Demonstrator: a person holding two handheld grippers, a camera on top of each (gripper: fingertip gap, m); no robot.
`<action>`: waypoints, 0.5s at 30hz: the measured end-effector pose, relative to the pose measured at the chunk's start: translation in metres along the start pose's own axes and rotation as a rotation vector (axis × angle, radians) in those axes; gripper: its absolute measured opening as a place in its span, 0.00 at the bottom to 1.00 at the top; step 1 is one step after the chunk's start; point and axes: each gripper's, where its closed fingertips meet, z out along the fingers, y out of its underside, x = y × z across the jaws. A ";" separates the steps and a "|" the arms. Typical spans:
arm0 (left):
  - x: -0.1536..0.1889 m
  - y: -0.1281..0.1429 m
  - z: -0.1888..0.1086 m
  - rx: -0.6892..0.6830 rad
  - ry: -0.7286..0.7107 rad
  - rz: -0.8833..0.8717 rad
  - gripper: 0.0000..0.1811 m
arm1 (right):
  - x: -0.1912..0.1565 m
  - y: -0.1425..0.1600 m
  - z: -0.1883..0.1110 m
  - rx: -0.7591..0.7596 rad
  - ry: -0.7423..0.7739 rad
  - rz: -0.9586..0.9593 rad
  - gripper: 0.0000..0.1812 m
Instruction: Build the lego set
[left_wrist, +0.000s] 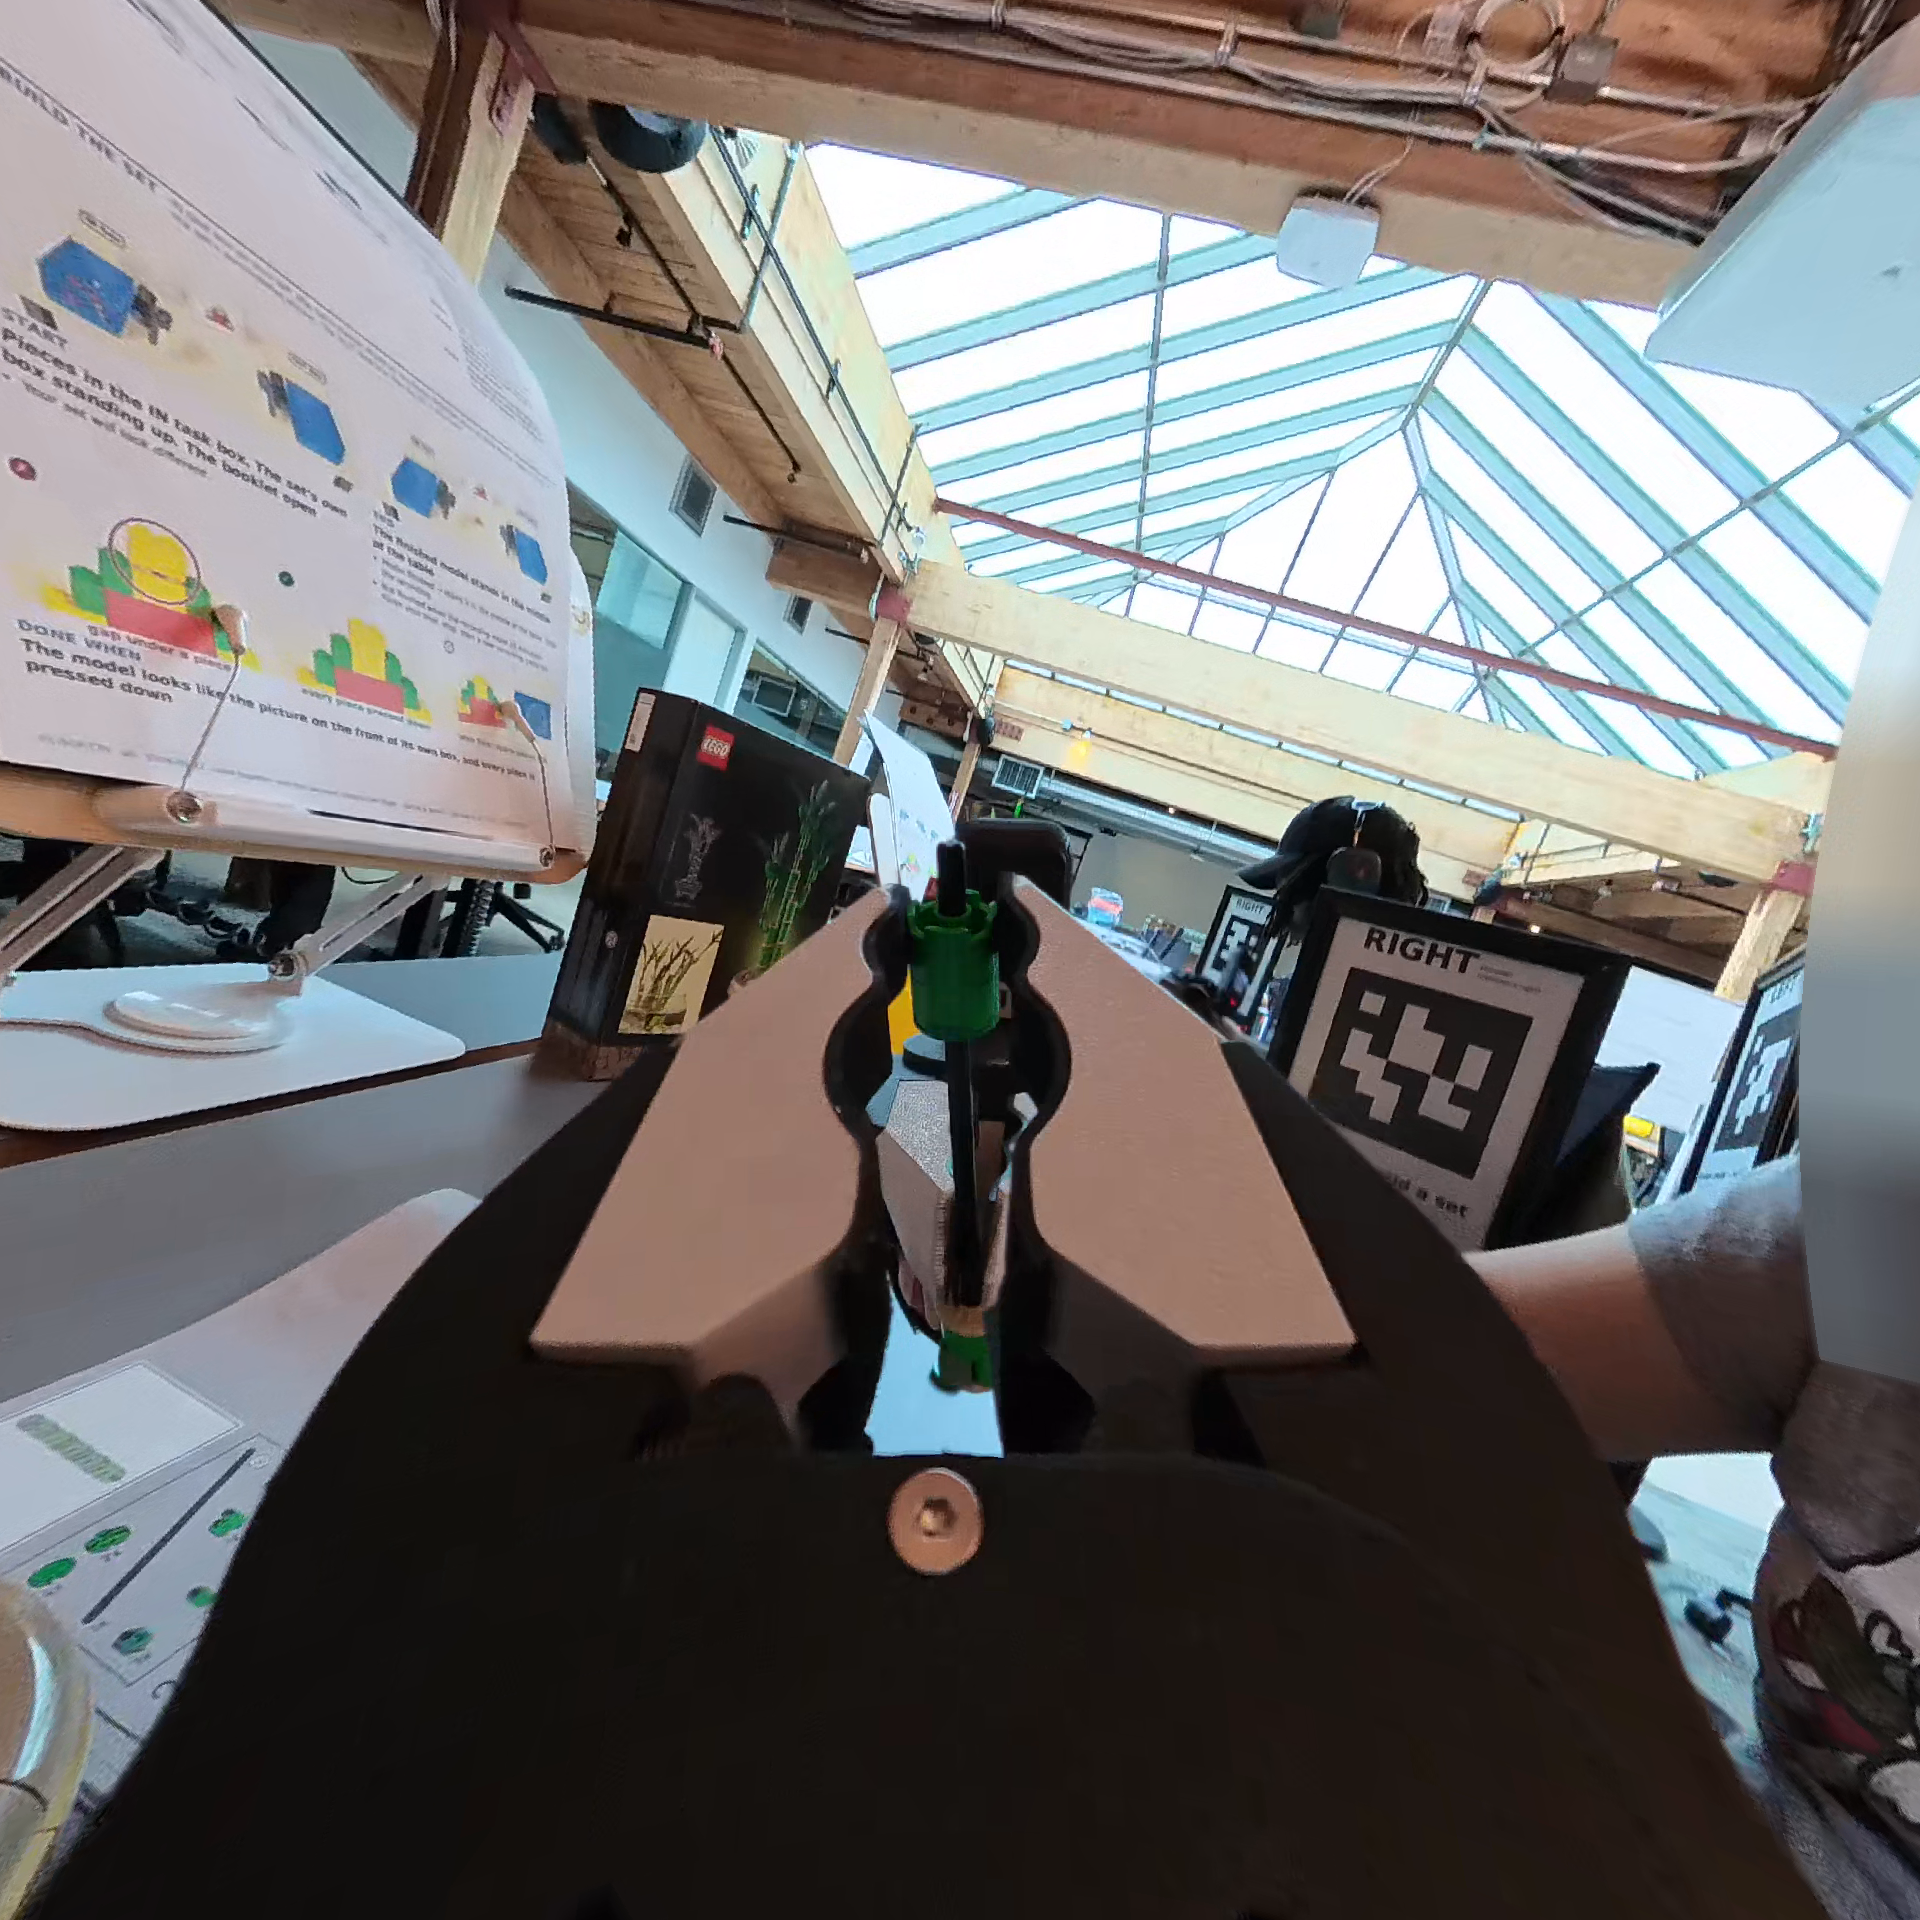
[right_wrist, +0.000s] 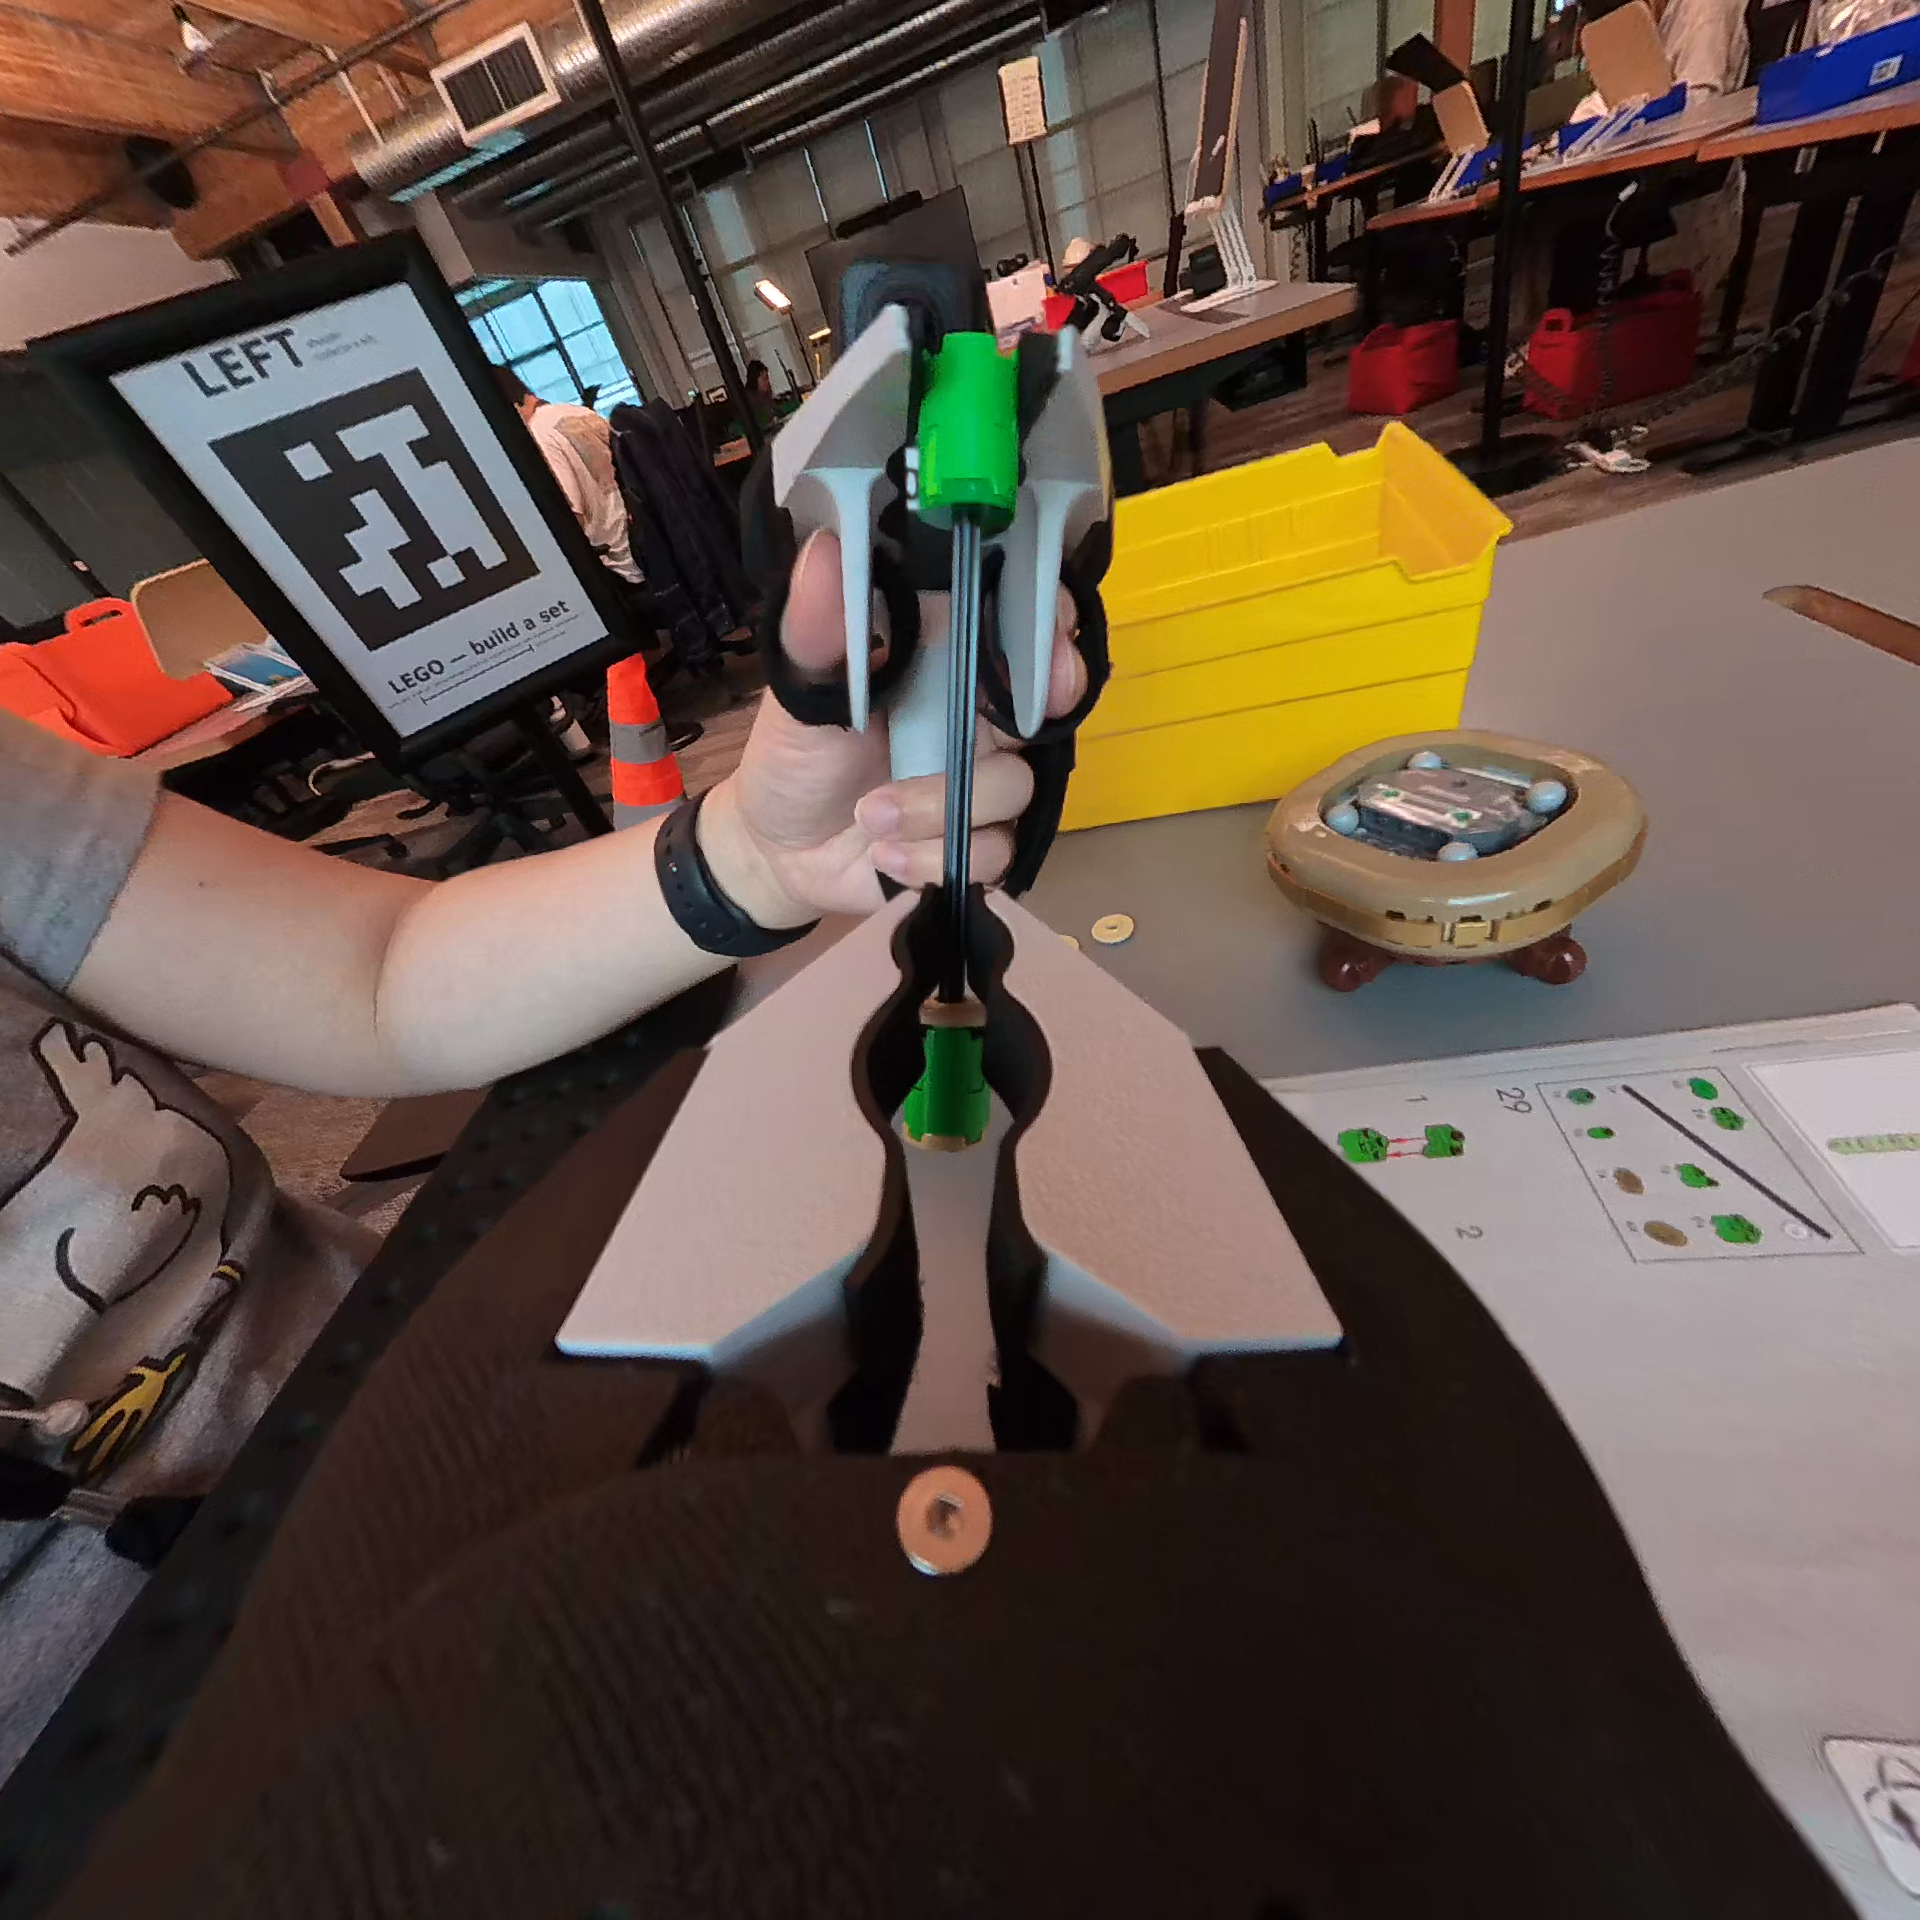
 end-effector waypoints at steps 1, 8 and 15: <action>-0.001 0.003 0.000 -0.017 0.003 0.001 0.07 | 0.001 0.003 0.000 -0.002 0.014 0.004 0.01; 0.002 0.023 0.013 -0.063 0.064 -0.175 0.08 | -0.013 0.006 -0.029 0.145 0.140 0.161 0.01; 0.015 0.059 0.033 -0.144 0.142 -0.388 0.07 | -0.033 0.026 -0.056 0.286 0.189 0.352 0.01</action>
